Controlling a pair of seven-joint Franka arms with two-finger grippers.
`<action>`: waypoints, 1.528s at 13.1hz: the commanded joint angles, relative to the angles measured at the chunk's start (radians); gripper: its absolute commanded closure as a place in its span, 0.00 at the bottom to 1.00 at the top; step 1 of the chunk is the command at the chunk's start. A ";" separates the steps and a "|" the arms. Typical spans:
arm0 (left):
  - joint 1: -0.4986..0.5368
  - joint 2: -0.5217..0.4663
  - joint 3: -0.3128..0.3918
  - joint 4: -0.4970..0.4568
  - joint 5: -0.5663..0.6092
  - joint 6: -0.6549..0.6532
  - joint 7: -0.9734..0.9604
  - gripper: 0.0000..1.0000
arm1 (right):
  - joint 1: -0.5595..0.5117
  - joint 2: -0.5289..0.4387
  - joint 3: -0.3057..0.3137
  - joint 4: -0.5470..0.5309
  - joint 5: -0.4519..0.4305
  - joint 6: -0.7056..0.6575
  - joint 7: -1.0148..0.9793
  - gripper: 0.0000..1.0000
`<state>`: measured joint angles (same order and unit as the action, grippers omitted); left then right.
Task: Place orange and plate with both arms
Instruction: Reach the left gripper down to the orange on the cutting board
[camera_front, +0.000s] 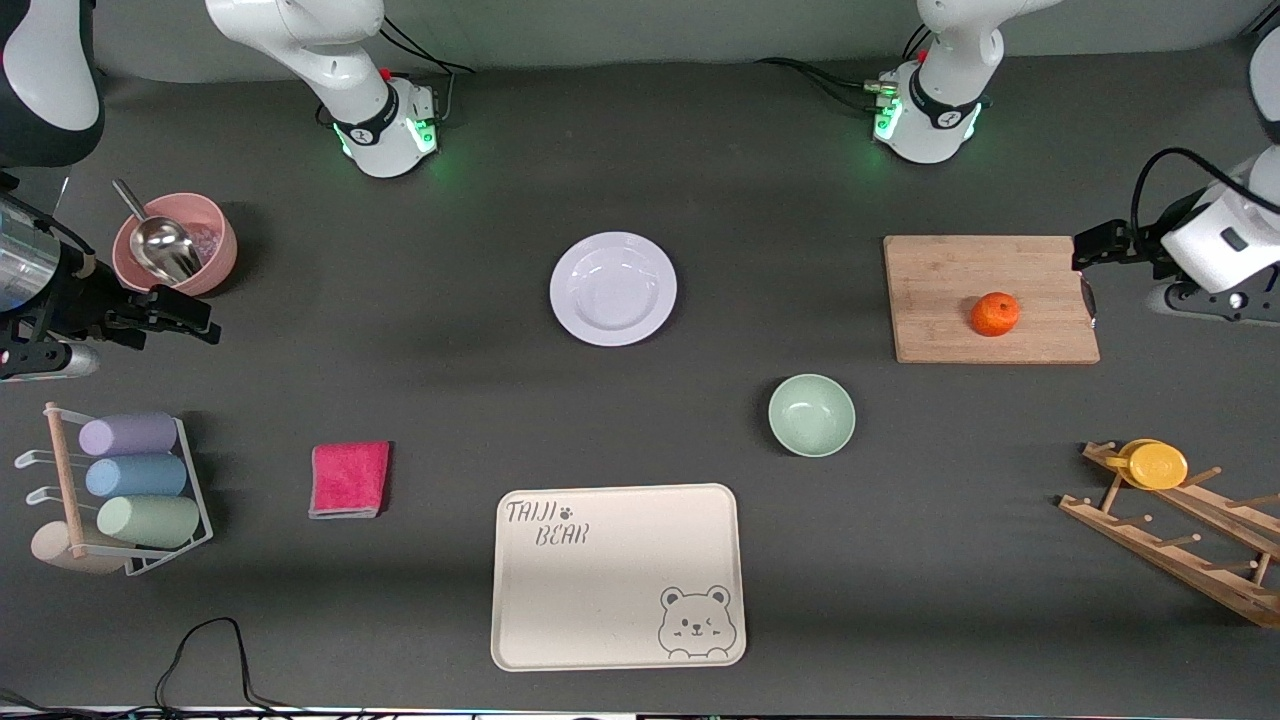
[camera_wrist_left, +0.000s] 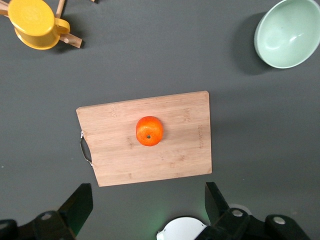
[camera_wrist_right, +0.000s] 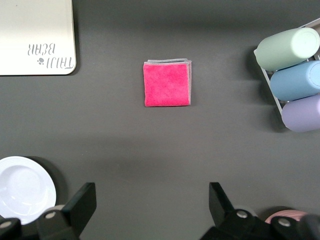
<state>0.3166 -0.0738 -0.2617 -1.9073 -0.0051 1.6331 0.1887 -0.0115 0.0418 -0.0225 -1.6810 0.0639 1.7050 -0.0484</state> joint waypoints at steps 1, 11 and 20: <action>0.002 -0.052 0.004 -0.128 0.014 0.101 -0.015 0.00 | 0.002 -0.008 -0.004 0.006 -0.001 -0.005 0.010 0.00; 0.004 -0.112 0.010 -0.436 0.014 0.415 -0.078 0.00 | -0.028 0.049 -0.005 0.102 0.005 -0.015 -0.007 0.00; 0.012 -0.113 0.013 -0.668 0.013 0.732 -0.118 0.00 | -0.068 0.061 -0.010 0.102 0.207 -0.155 -0.007 0.00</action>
<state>0.3212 -0.1476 -0.2489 -2.5110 -0.0020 2.3096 0.0942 -0.0419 0.0862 -0.0290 -1.6069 0.1648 1.6030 -0.0491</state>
